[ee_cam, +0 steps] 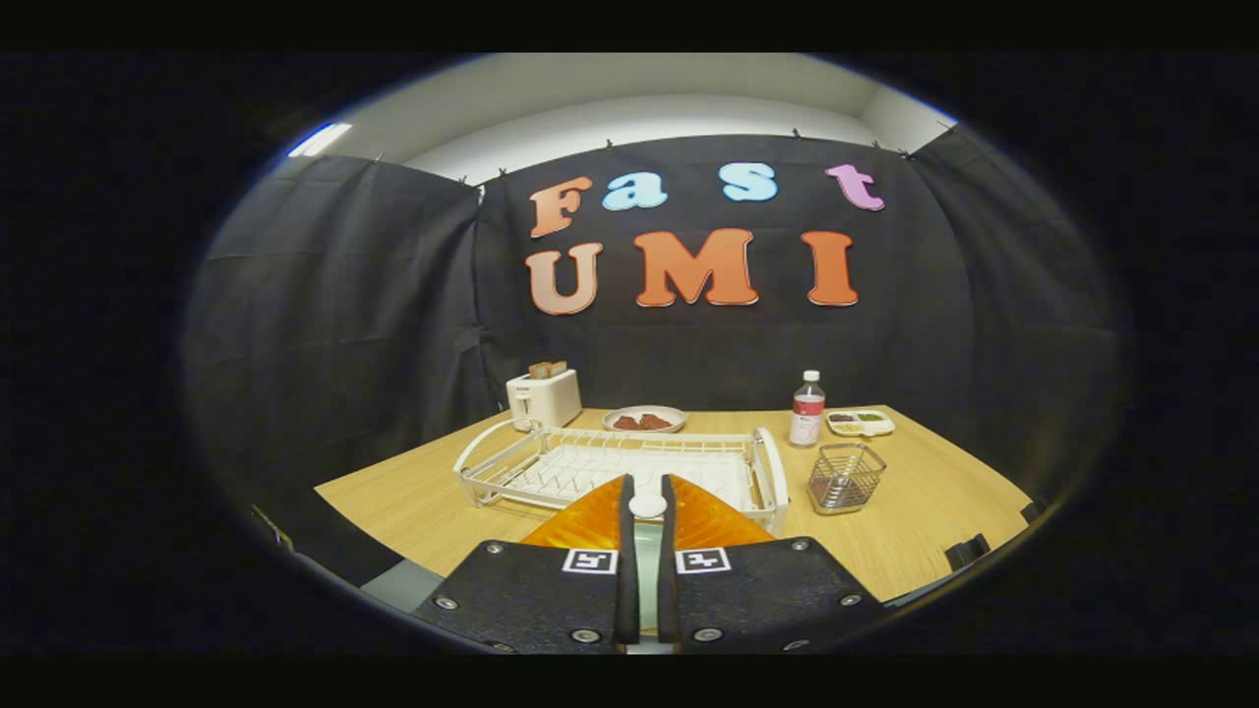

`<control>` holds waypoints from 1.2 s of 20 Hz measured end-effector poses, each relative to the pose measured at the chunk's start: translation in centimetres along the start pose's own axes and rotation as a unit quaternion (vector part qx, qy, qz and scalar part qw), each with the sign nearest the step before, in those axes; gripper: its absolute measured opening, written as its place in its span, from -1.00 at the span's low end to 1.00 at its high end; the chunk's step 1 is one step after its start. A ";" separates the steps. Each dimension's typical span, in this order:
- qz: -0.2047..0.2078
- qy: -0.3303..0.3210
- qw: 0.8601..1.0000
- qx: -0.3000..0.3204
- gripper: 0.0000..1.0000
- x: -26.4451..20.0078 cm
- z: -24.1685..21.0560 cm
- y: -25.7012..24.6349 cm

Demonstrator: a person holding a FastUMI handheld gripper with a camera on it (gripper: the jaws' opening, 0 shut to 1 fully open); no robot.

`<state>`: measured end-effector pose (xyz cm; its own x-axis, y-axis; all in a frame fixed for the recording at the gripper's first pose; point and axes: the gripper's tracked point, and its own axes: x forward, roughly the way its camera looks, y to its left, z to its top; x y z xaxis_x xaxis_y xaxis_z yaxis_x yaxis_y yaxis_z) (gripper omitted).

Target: Take the plate from the dish rack, then take the spoon from the basket and place it into the plate.

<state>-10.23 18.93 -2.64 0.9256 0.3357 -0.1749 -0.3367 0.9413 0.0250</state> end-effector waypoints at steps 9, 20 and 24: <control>0.044 0.048 0.998 -0.009 -0.85 2.2 -5.6 2.7; 0.045 0.109 0.993 -0.017 -0.74 2.8 -9.5 1.1; 0.030 0.132 0.991 -0.003 -0.63 3.1 -10.7 -0.4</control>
<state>-9.06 19.17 -13.72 0.8272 0.3687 -0.4241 -0.3911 0.9196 0.0366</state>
